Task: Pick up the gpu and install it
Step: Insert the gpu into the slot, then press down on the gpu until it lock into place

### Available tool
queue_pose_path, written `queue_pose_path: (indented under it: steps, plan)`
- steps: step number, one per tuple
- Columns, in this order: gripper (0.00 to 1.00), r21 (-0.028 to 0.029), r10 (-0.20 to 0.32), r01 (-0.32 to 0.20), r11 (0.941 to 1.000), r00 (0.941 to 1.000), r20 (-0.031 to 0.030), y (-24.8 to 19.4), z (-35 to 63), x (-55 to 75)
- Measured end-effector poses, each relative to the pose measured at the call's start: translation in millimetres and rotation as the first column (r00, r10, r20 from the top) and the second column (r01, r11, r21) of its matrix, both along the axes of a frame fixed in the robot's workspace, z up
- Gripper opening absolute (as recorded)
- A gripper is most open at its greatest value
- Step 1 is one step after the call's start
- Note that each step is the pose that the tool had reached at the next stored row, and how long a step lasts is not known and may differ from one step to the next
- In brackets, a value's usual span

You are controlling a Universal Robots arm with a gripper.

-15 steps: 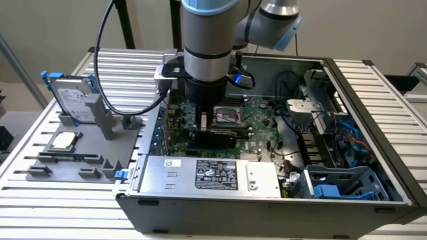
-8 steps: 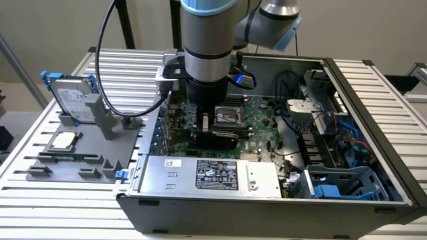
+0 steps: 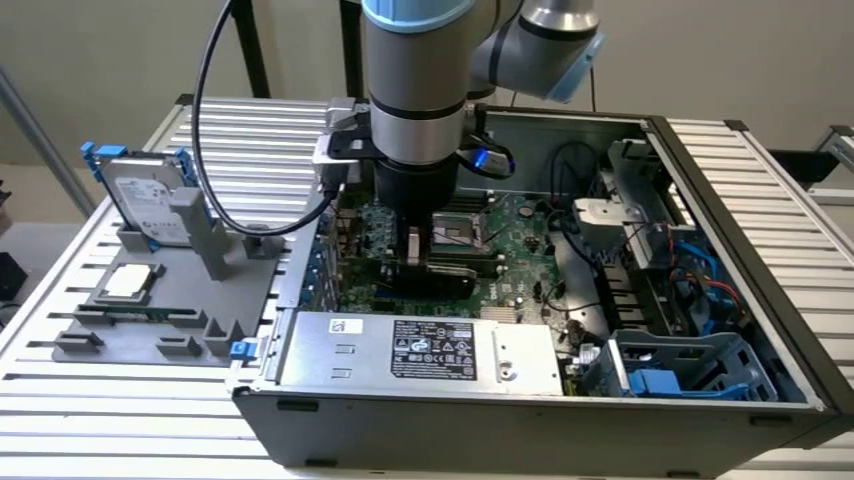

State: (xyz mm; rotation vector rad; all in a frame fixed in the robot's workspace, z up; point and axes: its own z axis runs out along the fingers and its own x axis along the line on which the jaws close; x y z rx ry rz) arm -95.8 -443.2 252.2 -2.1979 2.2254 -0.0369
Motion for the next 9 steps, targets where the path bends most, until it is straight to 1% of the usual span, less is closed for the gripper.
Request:
queue_pose_path:
  steps: [1,9]
  plan:
    - [1.00,-0.0015,0.000,0.000,1.0000,1.0000,0.0017,-0.1,0.1,0.2]
    - [1.00,-0.0019,-0.001,0.001,1.0000,1.0000,0.0013,-0.2,0.3,-0.2]
